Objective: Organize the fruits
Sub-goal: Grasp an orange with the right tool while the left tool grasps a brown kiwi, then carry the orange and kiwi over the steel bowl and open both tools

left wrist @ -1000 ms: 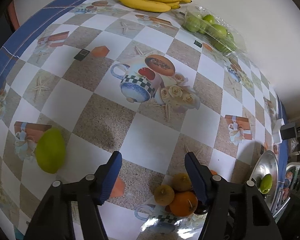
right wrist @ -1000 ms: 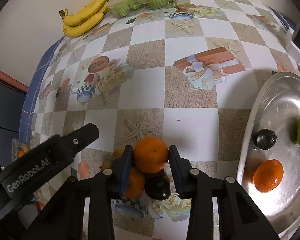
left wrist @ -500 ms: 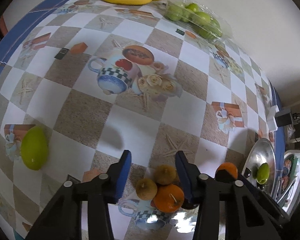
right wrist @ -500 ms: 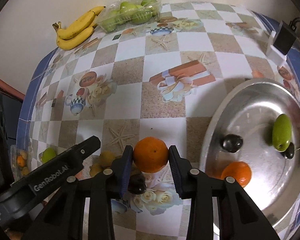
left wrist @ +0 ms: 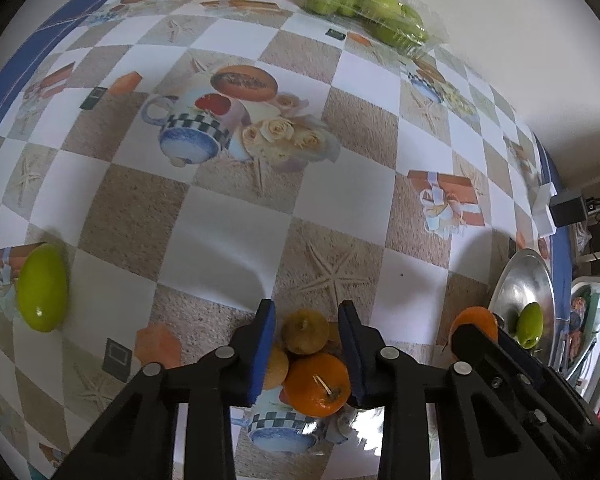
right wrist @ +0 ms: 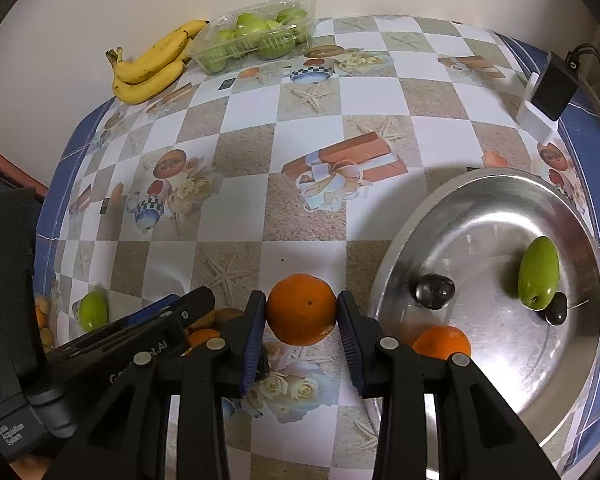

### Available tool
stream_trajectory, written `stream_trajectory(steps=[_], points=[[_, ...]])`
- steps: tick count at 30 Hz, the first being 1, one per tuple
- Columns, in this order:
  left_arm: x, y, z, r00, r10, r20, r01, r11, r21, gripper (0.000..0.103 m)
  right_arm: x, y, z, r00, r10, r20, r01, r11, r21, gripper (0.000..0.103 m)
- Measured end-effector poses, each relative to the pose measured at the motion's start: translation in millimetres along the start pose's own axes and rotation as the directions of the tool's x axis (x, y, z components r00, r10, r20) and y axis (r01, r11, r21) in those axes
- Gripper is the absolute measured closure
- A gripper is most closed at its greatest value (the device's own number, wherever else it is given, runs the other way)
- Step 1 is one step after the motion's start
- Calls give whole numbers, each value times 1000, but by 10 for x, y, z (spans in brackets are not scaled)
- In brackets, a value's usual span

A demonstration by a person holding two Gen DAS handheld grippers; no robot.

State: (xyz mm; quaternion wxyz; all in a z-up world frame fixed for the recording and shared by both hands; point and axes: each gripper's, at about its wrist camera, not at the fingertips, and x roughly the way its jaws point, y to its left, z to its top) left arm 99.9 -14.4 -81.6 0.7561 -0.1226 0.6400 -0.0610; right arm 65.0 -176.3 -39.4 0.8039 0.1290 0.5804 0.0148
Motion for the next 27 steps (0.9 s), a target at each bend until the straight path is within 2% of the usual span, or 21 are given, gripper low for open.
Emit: stream_trajectory(steps=[7, 13, 20, 27], points=[[46, -16, -30, 1000, 17, -8, -17, 1000, 3, 75, -12, -44, -3, 1000, 7, 0, -7, 1000, 7, 65], [12, -2, -20, 1000, 10, 5, -10, 1000, -9, 75, -38, -54, 4, 1000, 15, 6, -15, 1000, 11, 65], [-172, -34, -8, 998, -5, 61, 6, 1000, -17, 75, -97, -91, -9, 1000, 13, 16, -13, 1000, 13, 65], [-438, -270, -58, 990, -22, 139, 17, 999, 35, 75, -229, -204, -44, 999, -1, 35, 0, 1000, 24, 65]])
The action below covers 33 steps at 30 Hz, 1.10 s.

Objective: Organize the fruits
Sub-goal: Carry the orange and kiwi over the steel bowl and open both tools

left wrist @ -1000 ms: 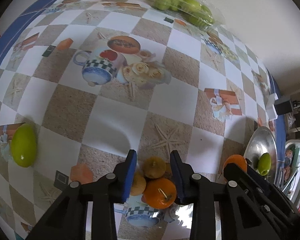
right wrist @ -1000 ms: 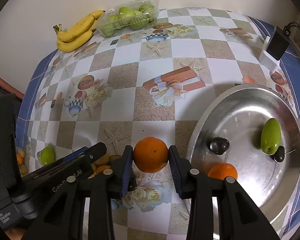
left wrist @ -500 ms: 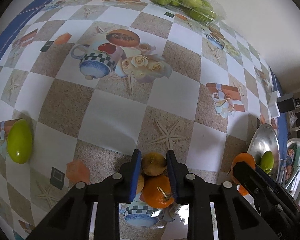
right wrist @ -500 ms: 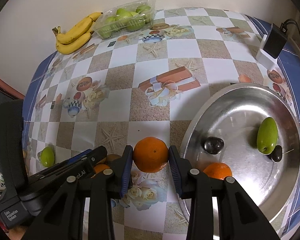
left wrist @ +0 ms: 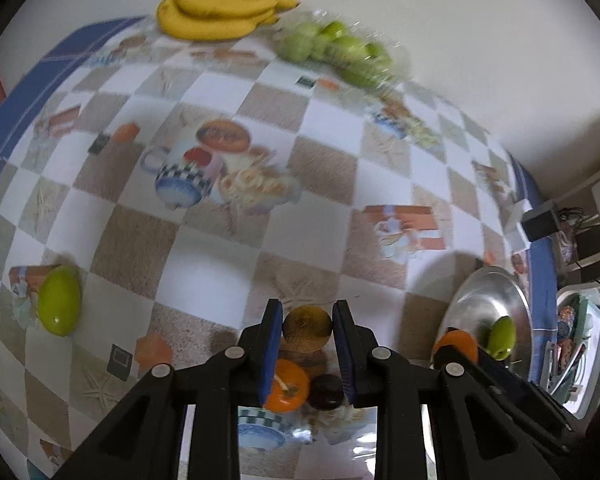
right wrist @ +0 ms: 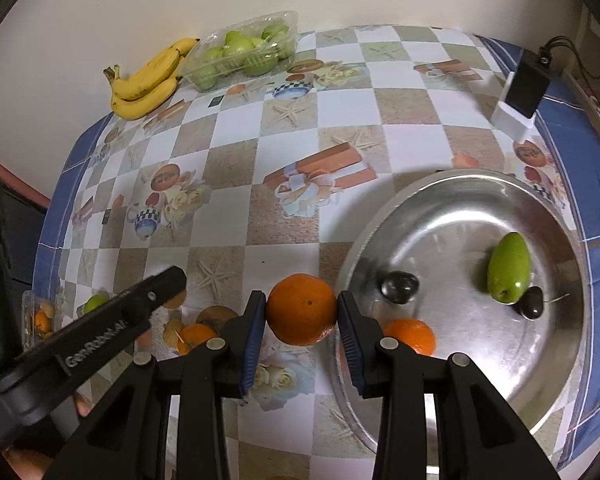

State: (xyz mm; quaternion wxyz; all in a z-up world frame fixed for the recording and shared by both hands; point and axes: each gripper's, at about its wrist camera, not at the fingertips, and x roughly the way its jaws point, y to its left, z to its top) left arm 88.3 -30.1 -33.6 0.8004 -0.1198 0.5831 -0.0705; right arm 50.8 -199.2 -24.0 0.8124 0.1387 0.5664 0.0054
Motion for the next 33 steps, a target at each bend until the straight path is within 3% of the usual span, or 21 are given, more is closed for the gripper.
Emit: stream_trajectory(steps=[12, 24, 33], points=[[-49, -699, -226, 1000, -18, 23, 14, 988, 156, 75, -241, -556, -147, 999, -32, 20, 30, 995, 97, 65], [176, -1392, -672, 996, -45, -79, 68, 943, 326, 75, -403, -1214, -282, 993, -118, 21, 110, 969, 221, 65], [427, -1649, -960, 987, 4, -159, 63, 909, 413, 75, -262, -1444, -352, 987, -151, -56, 160, 954, 252, 65]])
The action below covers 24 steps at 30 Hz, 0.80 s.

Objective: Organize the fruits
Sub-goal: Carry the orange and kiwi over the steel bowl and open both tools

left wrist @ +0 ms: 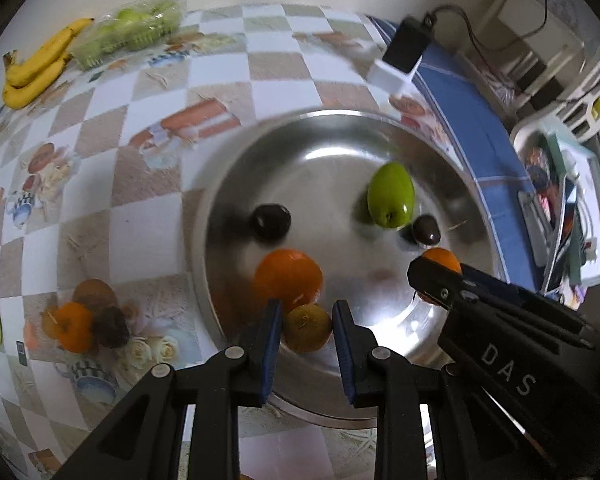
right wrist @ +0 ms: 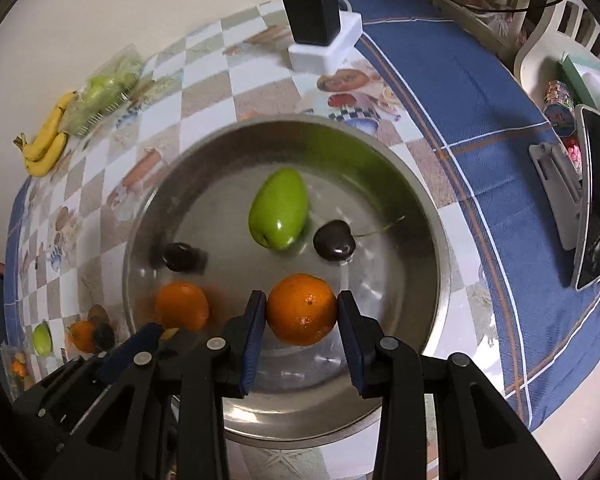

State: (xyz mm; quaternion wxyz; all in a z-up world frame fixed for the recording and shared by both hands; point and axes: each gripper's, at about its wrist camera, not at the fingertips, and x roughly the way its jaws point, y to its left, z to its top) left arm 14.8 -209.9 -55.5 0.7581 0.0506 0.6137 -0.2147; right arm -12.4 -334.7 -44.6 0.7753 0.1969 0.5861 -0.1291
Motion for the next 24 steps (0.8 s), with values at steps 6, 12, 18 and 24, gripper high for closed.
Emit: stream_trajectory(steps=[6, 12, 18, 24], points=[[11, -55, -38, 1000, 24, 1, -24, 999, 23, 75, 139, -5, -15, 999, -13, -44, 13, 1000, -6, 65], [-3, -116, -51, 1000, 12, -3, -12, 999, 48, 75, 142, -12, -9, 999, -17, -42, 17, 1000, 2, 65], [99, -172, -92, 999, 13, -41, -10, 998, 62, 75, 187, 6, -8, 998, -27, -61, 27, 1000, -1, 65], [213, -189, -114, 997, 28, -67, -24, 997, 67, 75, 260, 7, 0, 996, -39, -85, 38, 999, -5, 64]])
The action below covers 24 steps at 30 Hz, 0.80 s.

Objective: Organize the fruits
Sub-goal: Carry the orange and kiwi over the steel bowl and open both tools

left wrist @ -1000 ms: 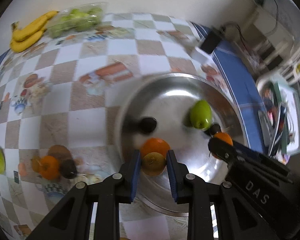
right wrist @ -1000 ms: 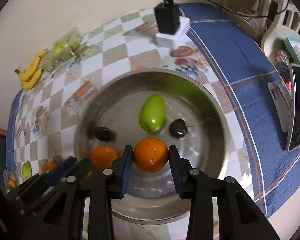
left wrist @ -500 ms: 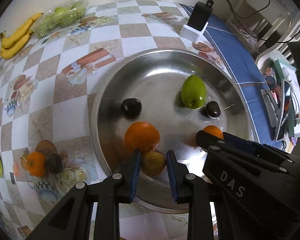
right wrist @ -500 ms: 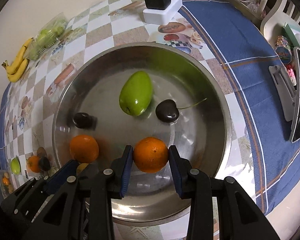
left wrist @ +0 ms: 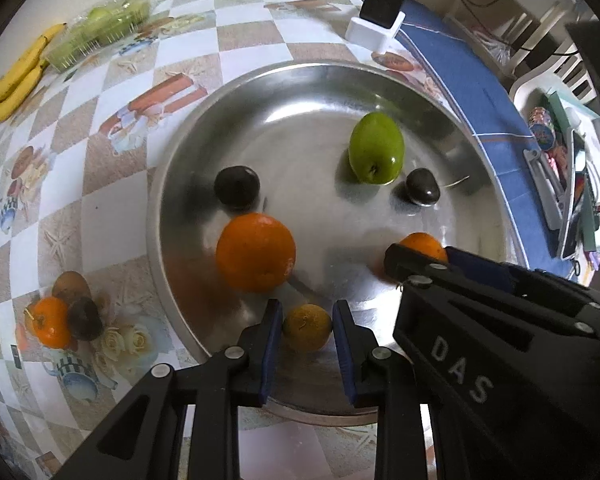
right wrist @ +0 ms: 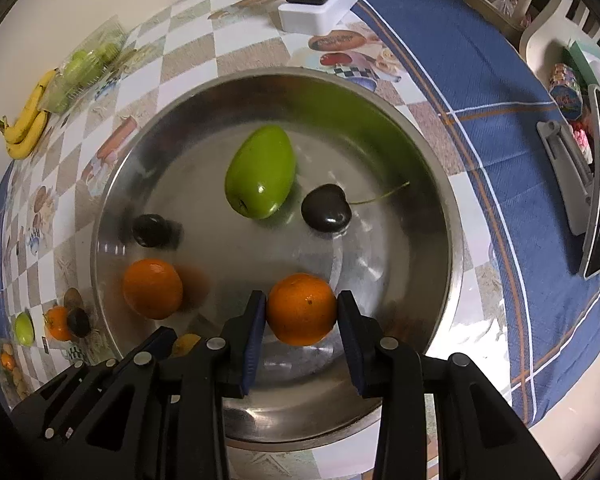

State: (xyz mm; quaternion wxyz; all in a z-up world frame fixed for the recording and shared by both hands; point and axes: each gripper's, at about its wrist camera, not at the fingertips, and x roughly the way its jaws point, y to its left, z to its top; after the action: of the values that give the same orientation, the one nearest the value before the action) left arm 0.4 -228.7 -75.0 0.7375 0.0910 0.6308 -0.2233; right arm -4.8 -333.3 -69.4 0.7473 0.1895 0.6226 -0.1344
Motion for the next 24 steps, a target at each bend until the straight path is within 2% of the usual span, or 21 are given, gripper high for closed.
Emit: stream_trajectory(steps=[5, 8, 9, 10, 11, 14, 17, 24], points=[[19, 39, 9, 1000, -4, -3, 4, 1000, -16, 74, 2, 4, 10, 1000, -3, -3, 3, 1000, 1, 64], [-25, 64, -11, 1000, -13, 1, 13, 1000, -22, 69, -38, -25, -17, 1000, -8, 1, 8, 1000, 6, 64], [-47, 82, -16, 1000, -19, 4, 19, 1000, -25, 62, -52, -30, -19, 1000, -8, 4, 8, 1000, 10, 64], [-71, 99, -19, 1000, -28, 9, 28, 999, -30, 50, -68, -44, -37, 1000, -8, 7, 8, 1000, 12, 64], [-98, 123, -26, 999, -32, 12, 33, 999, -31, 46, -91, -53, -44, 1000, -6, 13, 6, 1000, 13, 64], [-182, 160, -34, 999, -46, 28, 47, 998, -35, 44, -174, -51, -53, 999, 0, 37, -1, 1000, 14, 63], [-269, 219, -46, 997, -59, 42, 61, 997, -42, 41, -289, -54, -64, 997, 7, 78, -8, 1000, 19, 54], [-451, 486, -37, 996, -25, 81, 34, 993, -115, 38, -432, -79, -89, 993, 5, 121, -10, 999, 41, 52]])
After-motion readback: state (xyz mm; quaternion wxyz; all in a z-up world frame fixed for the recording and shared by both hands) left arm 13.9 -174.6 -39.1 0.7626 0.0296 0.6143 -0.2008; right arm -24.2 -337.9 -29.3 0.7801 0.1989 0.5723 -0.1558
